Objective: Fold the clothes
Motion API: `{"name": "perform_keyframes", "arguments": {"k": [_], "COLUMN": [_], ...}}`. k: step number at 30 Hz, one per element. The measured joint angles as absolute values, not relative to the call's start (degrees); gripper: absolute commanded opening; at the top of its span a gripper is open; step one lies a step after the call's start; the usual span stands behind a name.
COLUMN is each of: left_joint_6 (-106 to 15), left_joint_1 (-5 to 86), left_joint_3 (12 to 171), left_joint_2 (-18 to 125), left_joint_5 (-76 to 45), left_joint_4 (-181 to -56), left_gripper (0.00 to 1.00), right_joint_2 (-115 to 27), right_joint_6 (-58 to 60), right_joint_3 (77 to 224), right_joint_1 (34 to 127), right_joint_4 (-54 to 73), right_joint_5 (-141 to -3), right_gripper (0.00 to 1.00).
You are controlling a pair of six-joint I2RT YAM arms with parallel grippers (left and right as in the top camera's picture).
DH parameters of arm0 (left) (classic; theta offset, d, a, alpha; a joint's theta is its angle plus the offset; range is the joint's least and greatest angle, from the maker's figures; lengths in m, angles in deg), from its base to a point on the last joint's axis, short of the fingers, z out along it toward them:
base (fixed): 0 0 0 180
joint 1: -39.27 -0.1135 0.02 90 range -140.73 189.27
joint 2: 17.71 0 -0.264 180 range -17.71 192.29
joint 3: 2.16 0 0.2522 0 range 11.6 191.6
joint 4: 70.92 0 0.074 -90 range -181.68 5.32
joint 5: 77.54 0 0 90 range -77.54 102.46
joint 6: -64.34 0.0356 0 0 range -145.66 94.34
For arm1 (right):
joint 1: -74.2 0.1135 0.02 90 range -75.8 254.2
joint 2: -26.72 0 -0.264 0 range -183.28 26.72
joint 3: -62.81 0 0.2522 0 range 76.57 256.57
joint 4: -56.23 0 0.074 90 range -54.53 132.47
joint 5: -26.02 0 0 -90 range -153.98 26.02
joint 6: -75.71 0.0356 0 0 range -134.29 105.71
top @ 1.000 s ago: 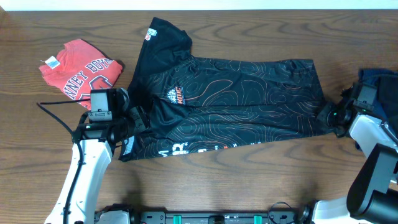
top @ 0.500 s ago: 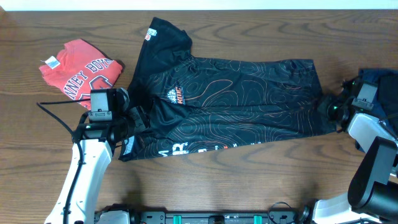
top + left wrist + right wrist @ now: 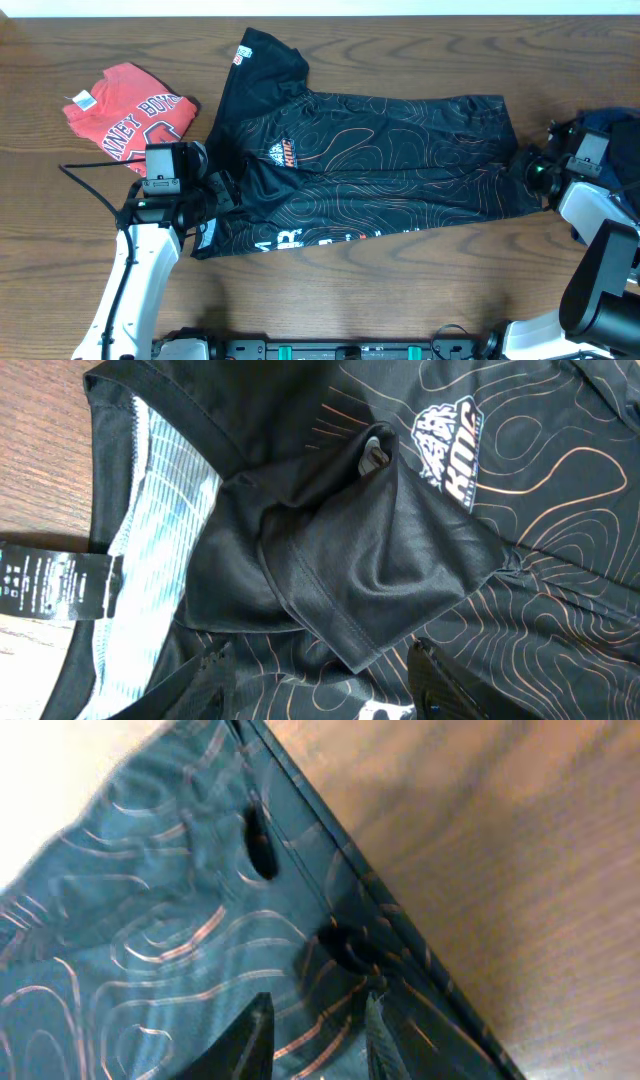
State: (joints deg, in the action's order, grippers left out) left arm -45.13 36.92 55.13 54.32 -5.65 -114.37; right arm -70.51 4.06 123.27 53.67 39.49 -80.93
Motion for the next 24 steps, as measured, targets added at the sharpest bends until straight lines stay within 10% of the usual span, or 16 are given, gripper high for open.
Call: {"name": "perform_keyframes", "arguments": {"k": [24], "left_joint_6": [-45.1], "left_joint_1": [36.9], "left_joint_3": [55.1], "left_joint_2": [54.3], "left_joint_5": [-5.7], "left_joint_4": [-114.4], "left_gripper": [0.57], "right_joint_2": [-70.0], "right_joint_6": [5.0], "right_joint_3": [127.0], "right_joint_1": [50.7], "right_joint_4": [13.4], "right_joint_5": [-63.8], "right_gripper": [0.38]}}
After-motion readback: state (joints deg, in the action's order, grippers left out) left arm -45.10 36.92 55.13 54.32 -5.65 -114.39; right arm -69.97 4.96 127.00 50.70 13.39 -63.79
